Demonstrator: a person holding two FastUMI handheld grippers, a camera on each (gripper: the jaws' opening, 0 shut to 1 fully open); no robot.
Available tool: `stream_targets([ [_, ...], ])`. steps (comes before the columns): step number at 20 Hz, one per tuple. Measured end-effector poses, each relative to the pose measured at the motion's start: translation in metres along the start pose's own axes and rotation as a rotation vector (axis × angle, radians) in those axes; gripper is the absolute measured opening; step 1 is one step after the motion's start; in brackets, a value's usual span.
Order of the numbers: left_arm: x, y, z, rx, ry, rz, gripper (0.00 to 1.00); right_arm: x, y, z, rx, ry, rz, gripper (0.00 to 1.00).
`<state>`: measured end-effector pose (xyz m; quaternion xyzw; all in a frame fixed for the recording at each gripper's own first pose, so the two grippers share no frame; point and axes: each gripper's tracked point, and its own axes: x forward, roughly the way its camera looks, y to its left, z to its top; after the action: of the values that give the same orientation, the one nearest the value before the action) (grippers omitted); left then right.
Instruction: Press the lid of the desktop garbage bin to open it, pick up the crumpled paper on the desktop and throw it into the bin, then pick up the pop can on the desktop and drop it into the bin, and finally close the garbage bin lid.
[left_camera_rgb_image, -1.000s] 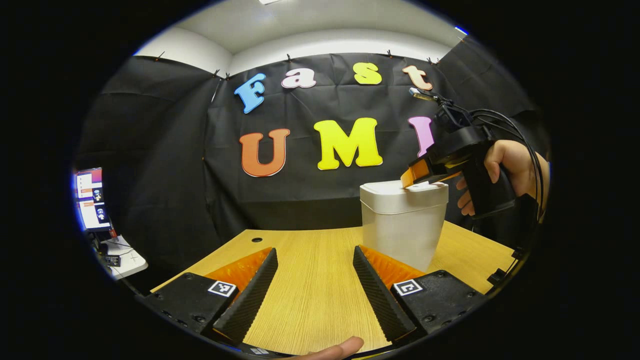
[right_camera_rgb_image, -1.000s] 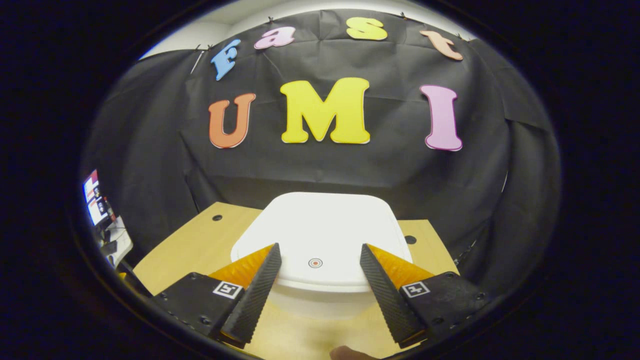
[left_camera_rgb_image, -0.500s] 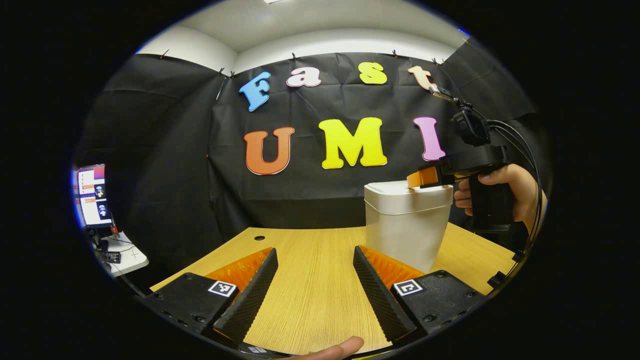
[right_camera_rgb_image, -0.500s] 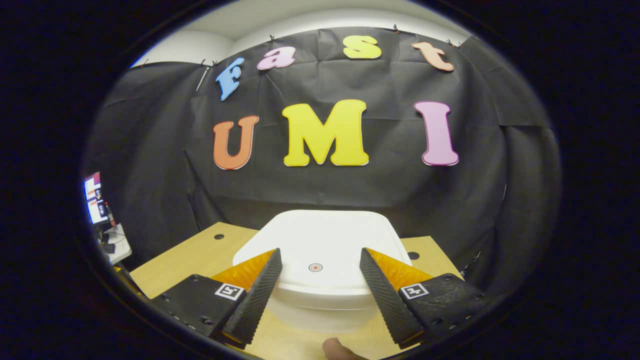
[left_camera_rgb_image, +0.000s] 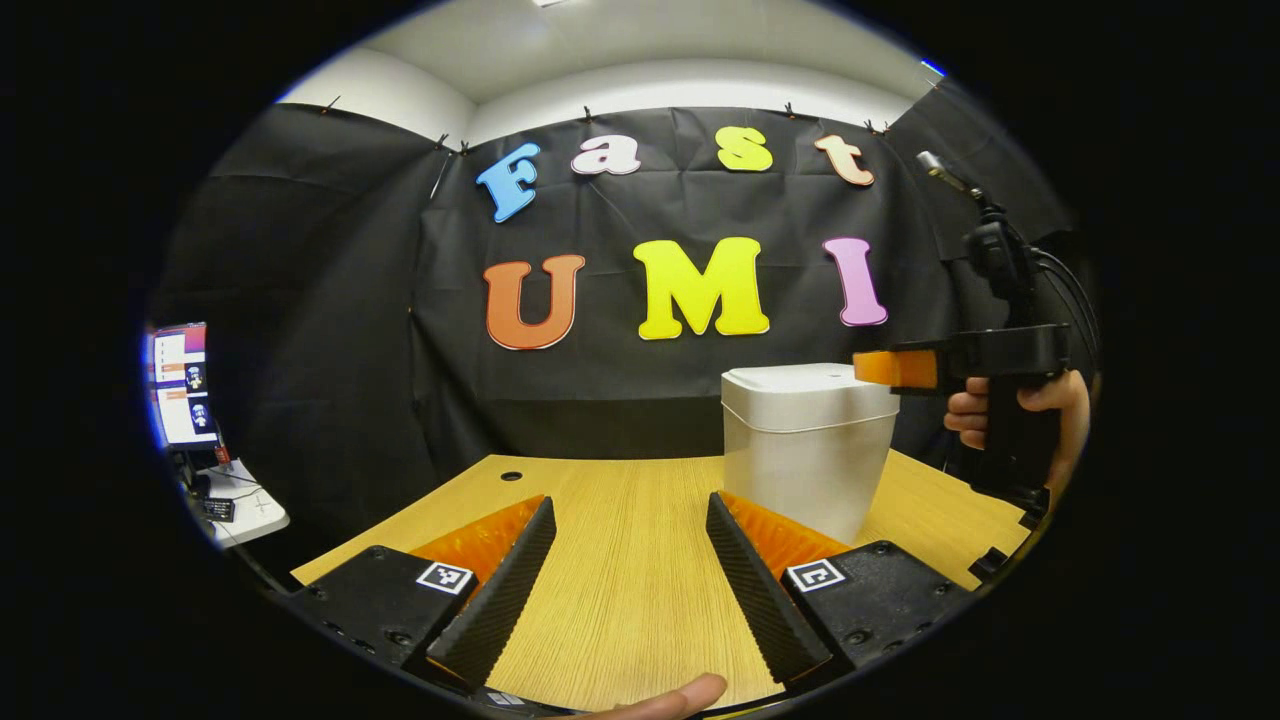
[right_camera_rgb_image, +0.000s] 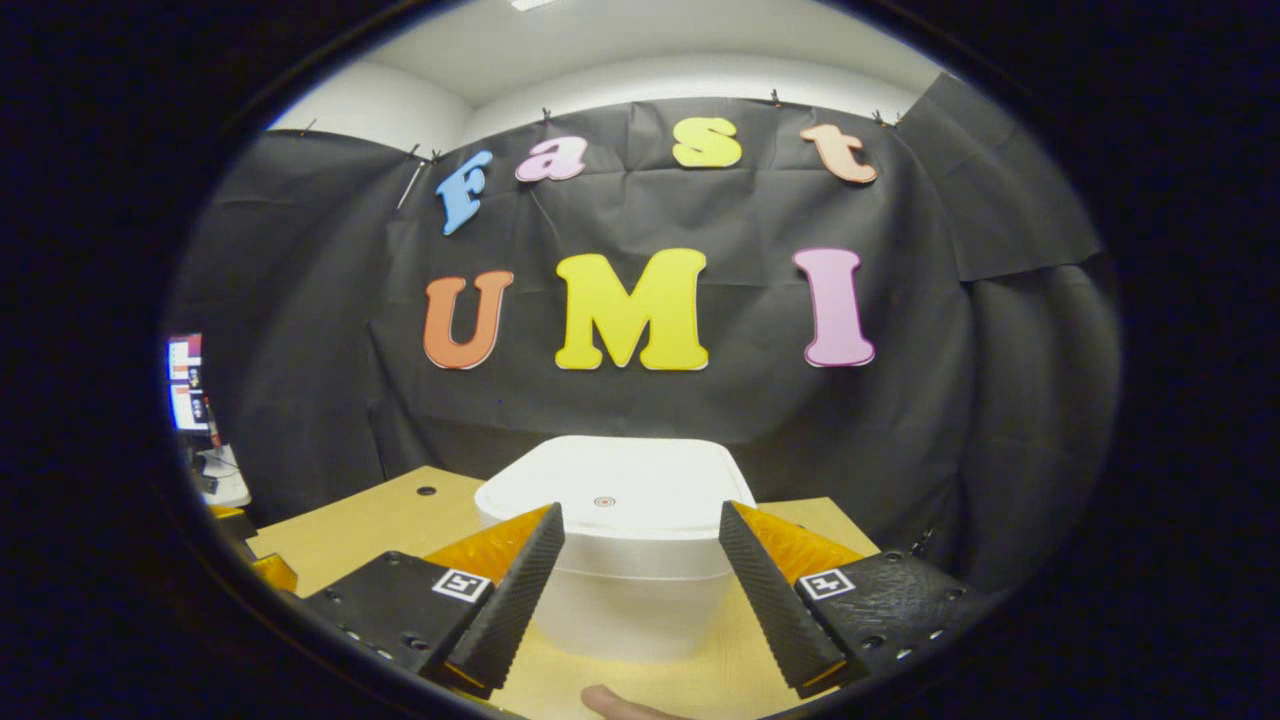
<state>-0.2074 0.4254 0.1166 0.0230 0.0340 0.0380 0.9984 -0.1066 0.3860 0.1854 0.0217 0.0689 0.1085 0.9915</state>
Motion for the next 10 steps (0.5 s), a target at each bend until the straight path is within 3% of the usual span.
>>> stream_targets([
  [6, -0.004, -0.013, 0.006, -0.043, -0.020, -0.014, 0.98, -0.063, -0.020, -0.022, -0.043, -0.068, 0.017, 0.96],
  [10, -0.005, -0.024, 0.006, -0.054, -0.024, -0.034, 0.98, -0.098, -0.048, -0.049, -0.118, -0.101, -0.032, 0.95],
])
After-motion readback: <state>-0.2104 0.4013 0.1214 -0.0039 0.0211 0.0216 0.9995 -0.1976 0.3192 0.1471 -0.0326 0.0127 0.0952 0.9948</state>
